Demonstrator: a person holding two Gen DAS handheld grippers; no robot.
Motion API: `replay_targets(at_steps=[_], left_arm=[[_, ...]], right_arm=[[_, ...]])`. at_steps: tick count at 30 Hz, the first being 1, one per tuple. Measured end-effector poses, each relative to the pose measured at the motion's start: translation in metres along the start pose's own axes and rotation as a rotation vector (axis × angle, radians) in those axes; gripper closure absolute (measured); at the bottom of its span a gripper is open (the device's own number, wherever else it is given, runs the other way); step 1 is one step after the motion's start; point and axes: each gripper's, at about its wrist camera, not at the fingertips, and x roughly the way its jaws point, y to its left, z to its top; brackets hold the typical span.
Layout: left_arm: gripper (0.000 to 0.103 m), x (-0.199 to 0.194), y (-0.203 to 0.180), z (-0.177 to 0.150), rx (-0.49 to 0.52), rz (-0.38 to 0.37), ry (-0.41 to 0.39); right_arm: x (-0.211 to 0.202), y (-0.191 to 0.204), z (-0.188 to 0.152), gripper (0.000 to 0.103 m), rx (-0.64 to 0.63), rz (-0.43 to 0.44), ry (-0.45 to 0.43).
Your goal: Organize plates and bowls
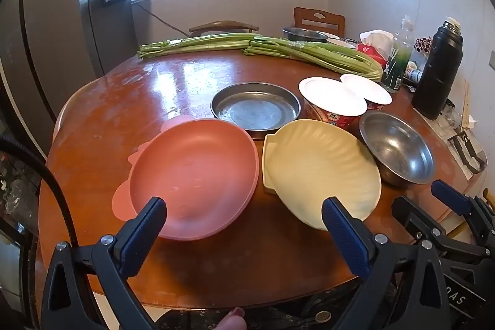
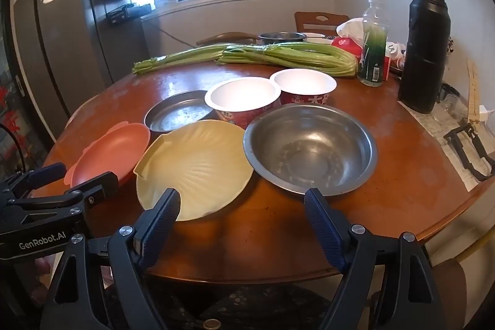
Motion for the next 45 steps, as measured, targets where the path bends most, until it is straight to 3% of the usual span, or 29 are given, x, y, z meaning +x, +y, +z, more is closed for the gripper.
replay_targets(at_steps=[23, 29, 37, 39, 45], left_arm=[[0.002, -0.005, 0.007, 0.003, -0.014, 0.007, -0.025], [0.002, -0.013, 0.043, 0.003, -0.109, 0.037, -0.036], [0.002, -0.019, 0.107, -0.010, -0.168, 0.159, -0.009], [0.002, -0.017, 0.120, -0.016, -0.204, 0.151, 0.008], [0.002, 0.013, 0.132, -0.022, -0.311, 0.033, 0.128]], right_arm=[[-0.001, 0.003, 0.005, 0.020, -0.018, 0.012, -0.009], [0.001, 0.022, 0.024, 0.020, -0.089, 0.060, -0.039], [0.025, 0.070, 0.061, 0.020, -0.210, 0.226, -0.004], [0.037, 0.085, 0.068, 0.020, -0.249, 0.254, 0.023], [0.082, 0.117, 0.075, 0.020, -0.338, 0.317, 0.147]])
